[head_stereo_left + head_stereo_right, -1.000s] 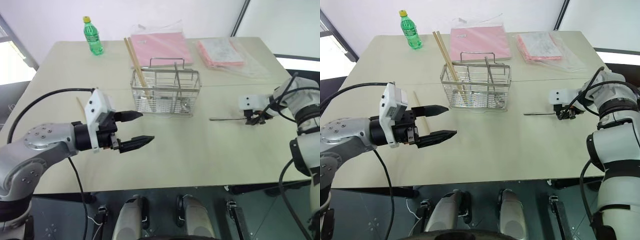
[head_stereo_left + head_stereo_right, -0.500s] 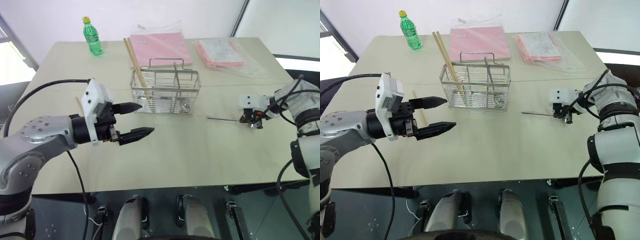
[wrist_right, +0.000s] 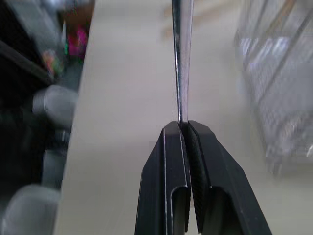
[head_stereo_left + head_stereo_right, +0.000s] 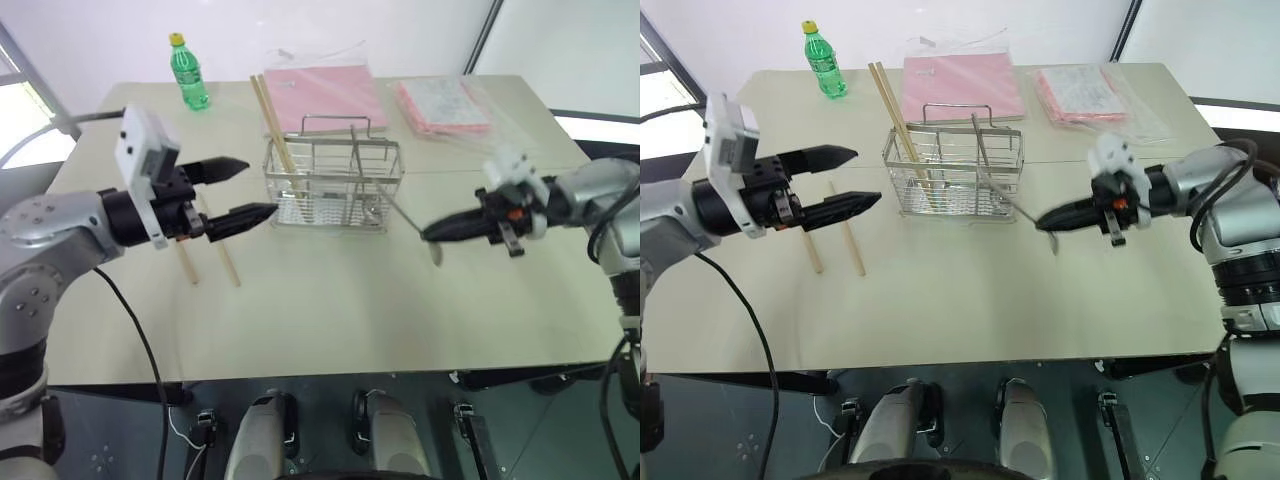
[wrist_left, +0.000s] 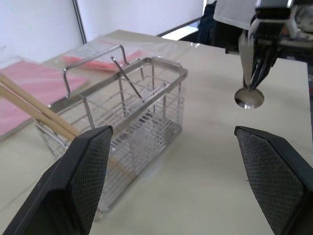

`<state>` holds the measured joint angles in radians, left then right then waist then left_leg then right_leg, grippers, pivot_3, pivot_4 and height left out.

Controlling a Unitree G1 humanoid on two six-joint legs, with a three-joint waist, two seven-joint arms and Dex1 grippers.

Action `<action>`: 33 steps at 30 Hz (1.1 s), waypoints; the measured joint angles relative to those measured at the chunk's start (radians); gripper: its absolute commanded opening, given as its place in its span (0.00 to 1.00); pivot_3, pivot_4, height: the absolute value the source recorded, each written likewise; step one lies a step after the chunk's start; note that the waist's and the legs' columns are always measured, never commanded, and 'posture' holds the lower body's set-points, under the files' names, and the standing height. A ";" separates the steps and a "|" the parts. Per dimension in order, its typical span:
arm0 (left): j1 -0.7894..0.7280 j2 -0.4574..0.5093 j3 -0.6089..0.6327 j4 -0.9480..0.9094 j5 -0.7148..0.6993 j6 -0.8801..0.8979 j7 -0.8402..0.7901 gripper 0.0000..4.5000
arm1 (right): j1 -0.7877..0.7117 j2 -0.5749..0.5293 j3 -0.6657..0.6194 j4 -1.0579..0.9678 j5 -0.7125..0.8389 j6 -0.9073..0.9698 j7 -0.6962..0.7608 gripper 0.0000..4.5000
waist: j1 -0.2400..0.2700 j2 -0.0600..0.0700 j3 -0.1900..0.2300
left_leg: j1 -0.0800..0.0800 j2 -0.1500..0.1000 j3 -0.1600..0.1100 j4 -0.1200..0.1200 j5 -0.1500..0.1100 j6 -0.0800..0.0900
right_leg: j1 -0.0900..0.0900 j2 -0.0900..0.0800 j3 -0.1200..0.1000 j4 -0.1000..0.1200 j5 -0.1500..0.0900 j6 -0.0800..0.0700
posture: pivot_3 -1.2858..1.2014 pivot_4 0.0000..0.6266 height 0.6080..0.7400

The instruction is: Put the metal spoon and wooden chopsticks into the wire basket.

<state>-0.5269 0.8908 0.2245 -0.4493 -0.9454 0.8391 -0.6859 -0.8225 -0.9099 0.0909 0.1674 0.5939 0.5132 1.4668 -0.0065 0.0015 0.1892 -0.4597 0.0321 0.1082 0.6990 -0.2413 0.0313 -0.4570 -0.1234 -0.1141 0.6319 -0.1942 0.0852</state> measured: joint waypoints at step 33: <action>-0.084 -0.093 0.046 0.083 0.074 0.006 0.156 0.93 | -0.287 0.330 -0.194 0.319 -0.112 0.040 -0.432 0.79 | 0.014 -0.001 -0.001 | -0.001 0.000 0.002 0.000 0.000 0.000 | -0.002 0.002 0.000 0.000 0.001 -0.001 | 0.52 0.24 0.69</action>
<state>-0.6109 0.7980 0.2700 -0.3664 -0.8713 0.8456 -0.5302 -1.1093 -0.5803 -0.1035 0.4866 0.4821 0.5531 1.0346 0.0078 0.0002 0.1885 -0.4611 0.0318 0.1098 0.6987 -0.2409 0.0316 -0.4587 -0.1216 -0.1140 0.6322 -0.1933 0.0846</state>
